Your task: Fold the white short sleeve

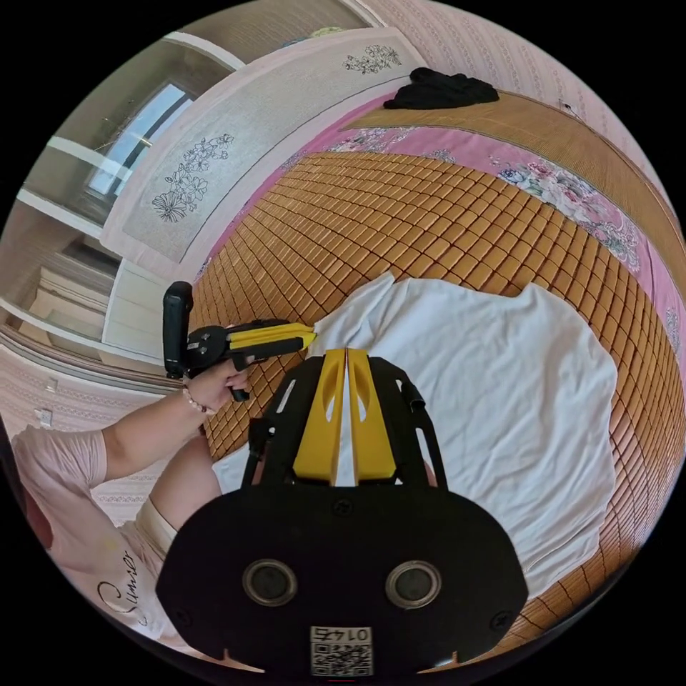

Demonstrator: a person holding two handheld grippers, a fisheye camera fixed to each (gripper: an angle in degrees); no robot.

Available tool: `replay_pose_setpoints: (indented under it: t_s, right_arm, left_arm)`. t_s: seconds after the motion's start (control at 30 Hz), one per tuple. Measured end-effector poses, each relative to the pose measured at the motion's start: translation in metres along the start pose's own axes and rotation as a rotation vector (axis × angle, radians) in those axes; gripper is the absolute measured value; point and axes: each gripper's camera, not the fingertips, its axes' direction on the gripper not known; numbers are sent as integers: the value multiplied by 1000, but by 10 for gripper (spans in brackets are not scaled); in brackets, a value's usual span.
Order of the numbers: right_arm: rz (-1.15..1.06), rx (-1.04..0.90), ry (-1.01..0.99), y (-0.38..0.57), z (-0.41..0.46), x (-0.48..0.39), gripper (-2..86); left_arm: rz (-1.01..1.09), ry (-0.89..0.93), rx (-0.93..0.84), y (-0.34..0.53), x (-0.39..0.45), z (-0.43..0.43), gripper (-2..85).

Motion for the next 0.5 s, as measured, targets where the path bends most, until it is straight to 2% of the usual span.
replay_pose_setpoints:
  t_s: [0.07, 0.33, 0.5]
  right_arm:
    - [26, -38, -48, -2, 1, -2, -2]
    - [-20, -127, -21, -39, 26, -33, 2]
    - [-165, -154, 167, -83, 65, -79, 36]
  left_arm:
    - [-68, 8, 21, 21, -12, -12, -8]
    - [-248, 71, 32, 66, -39, -12, -10]
    - [-301, 95, 41, 68, -49, -7, -10]
